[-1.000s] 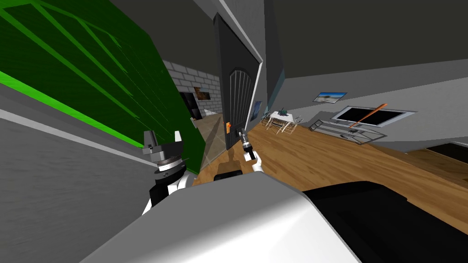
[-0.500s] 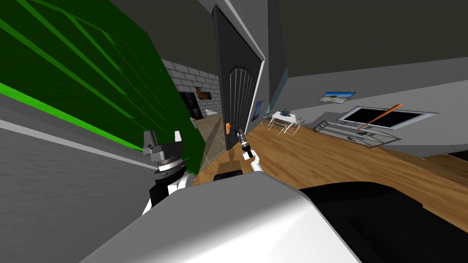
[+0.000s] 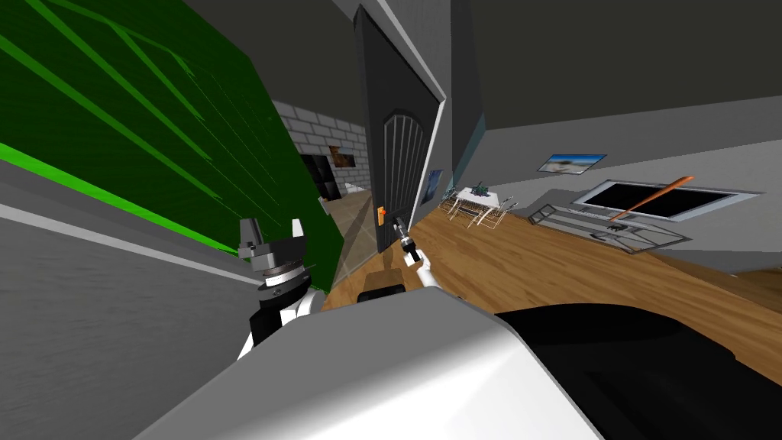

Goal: Push the door open

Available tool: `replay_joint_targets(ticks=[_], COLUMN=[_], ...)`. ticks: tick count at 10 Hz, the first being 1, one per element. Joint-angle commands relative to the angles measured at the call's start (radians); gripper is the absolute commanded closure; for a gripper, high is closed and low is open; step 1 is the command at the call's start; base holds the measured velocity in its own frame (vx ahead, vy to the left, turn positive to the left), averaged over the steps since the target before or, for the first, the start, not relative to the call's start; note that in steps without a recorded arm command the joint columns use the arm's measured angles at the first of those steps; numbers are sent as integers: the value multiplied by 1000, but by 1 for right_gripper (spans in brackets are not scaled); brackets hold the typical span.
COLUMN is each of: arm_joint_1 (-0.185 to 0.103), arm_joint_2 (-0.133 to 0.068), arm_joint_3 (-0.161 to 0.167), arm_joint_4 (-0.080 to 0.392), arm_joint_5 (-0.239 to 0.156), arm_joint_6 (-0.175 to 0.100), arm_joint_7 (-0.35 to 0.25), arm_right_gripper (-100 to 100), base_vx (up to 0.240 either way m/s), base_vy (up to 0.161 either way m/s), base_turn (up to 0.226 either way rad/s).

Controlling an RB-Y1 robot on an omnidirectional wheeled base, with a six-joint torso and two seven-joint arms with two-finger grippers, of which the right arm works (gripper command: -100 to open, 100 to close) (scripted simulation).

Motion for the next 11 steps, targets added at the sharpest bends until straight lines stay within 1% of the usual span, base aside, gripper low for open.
replay_joint_targets(ticks=[1, 2, 3, 4, 6, 7, 9, 10, 11], arm_joint_1=[-42, -42, -69, -69, -122, -122, -173, -173, -198], arm_joint_2=[-4, -4, -7, -7, -12, -12, -16, -16, -18], arm_joint_3=[8, 8, 13, 13, 23, 23, 33, 33, 38], arm_joint_4=[50, 75, 100, 121, 194, 214, 290, 302, 341], arm_joint_5=[10, 10, 17, 17, 30, 30, 43, 43, 49], arm_joint_6=[-1, -1, -3, -3, -8, -8, -13, -13, -15], arm_joint_7=[-19, -19, -30, -30, -52, -52, -73, -73, -83], arm_right_gripper=[-100, -100, -100, -100, -100, -100, -100, -100, -100], base_vx=[62, 48, 54, 44, 57, 50, 51, 50, 50], base_vy=[-78, -61, -58, -41, -61, -71, -67, -54, -56], base_turn=[82, 39, 44, 32, 70, 39, 64, 33, 51])
